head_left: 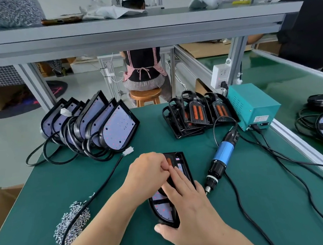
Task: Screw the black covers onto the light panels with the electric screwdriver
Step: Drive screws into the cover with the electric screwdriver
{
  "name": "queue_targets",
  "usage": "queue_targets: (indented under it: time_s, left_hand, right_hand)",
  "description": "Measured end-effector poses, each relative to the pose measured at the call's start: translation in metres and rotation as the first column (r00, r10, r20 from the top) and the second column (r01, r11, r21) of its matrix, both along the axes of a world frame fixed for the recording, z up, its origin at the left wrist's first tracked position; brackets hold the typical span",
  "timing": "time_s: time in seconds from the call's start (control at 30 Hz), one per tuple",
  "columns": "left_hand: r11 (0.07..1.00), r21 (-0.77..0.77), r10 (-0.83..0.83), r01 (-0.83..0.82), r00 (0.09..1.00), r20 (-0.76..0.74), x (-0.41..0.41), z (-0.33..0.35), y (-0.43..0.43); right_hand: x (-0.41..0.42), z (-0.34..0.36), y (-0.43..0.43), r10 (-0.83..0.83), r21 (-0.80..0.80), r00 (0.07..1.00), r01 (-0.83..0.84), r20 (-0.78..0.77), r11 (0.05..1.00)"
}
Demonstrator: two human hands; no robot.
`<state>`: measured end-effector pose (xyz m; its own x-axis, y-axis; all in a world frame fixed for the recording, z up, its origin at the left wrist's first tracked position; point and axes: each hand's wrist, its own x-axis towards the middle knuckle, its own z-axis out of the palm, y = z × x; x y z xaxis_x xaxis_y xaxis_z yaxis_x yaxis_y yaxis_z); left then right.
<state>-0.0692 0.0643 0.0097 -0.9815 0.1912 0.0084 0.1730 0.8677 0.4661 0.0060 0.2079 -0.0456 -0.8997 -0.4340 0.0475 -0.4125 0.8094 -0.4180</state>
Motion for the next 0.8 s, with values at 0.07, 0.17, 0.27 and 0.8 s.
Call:
queue_targets:
  time_s: [0.07,0.17,0.27,0.8]
  left_hand:
    - [1.0,0.022,0.019,-0.019,1.0,-0.001,0.0,-0.002,0.0]
    - [0.998,0.037,0.05,-0.05,0.999,0.001,0.001,-0.003,0.002]
    - [0.999,0.014,0.03,-0.03,0.999,0.011,0.002,-0.002,0.001]
    - [0.807,0.581,0.096,-0.101,0.995,0.039,0.028,-0.007,-0.006]
  right_hand:
    - [0.0,0.002,0.0,0.014,-0.018,1.0,-0.013,0.018,1.0]
    - [0.0,0.007,0.0,0.033,-0.039,0.998,-0.031,0.05,0.999]
    - [-0.001,0.015,0.007,0.091,-0.112,0.991,-0.08,0.1,0.99]
    - [-0.096,0.013,0.088,-0.776,-0.078,0.611,0.791,0.156,0.607]
